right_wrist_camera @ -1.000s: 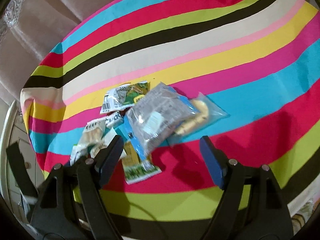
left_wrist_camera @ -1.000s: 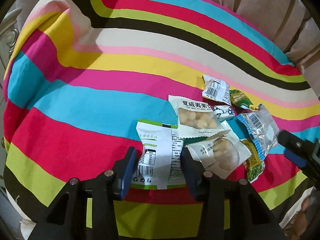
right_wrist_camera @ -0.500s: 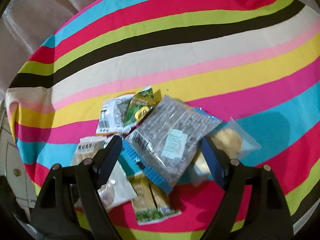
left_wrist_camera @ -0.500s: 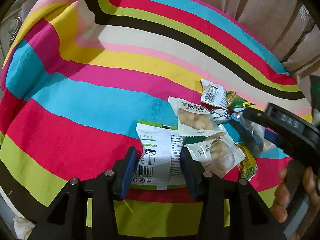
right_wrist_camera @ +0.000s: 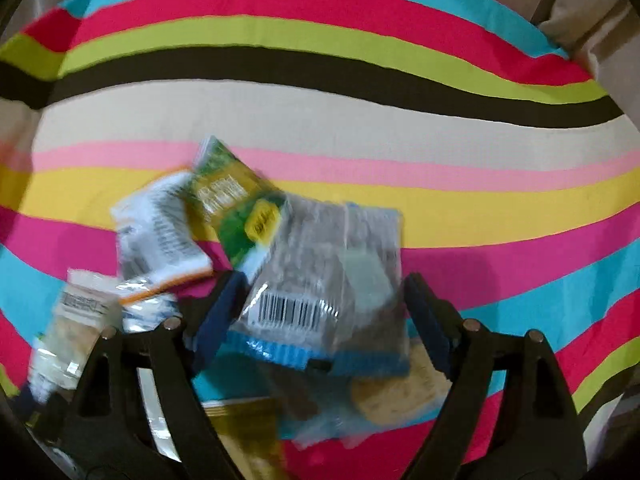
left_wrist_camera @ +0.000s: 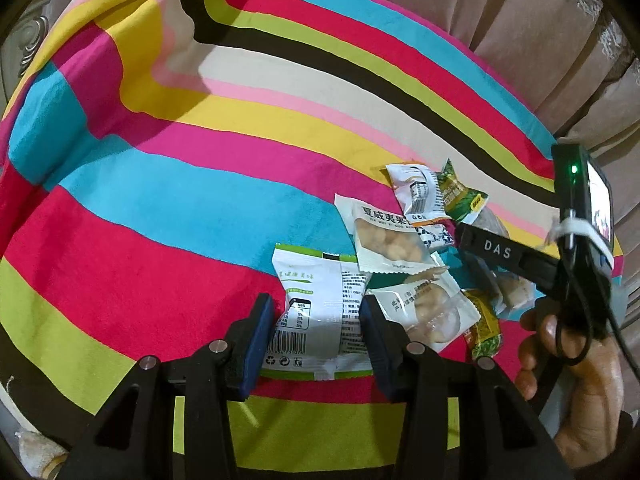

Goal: Organize snacks
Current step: 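Grasp the white-green printed bag with the left tool while the right tool grasps the blue-edged clear bag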

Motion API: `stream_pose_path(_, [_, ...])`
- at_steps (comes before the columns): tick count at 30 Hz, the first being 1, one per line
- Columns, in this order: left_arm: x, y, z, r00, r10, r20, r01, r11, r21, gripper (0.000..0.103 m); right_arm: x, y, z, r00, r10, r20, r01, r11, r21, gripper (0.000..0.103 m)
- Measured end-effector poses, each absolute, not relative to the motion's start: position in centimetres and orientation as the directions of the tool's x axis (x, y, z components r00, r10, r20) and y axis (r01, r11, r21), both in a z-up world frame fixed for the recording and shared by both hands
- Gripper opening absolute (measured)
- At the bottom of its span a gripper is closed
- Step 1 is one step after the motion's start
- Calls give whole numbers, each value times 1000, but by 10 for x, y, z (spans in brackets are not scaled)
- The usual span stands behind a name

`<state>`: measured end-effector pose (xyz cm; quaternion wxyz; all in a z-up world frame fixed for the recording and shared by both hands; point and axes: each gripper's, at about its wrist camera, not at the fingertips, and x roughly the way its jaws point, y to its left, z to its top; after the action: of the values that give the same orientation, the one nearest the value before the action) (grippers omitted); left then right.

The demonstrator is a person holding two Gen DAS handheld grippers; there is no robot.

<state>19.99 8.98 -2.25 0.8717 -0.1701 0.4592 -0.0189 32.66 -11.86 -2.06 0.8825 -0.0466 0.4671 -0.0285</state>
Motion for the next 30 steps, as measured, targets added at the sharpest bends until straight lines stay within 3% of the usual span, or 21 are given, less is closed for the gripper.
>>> stream_pose_path(4, [199,92,-22,580,-193,-792,-122,940,-318,45,323,-124,-20,576,-89,-813,-3,994,-111,86])
stream_pose_path(7, [199,91,-22,583,-189,-790,-119,942,-314,44,326,-127,-18,589,-66,-806,-18,995,-94,73])
stream_pose_path(10, [200,88,-21,586,-190,-788,-119,941,-315,42,325,-129,-17,598,-58,-799,-18,996,-86,67])
stream_pose_path(30, [178,91,-6,641,-200,-741,-122,927,-355,38,232,-148,26,706,2,-708,-30,999,-27,64])
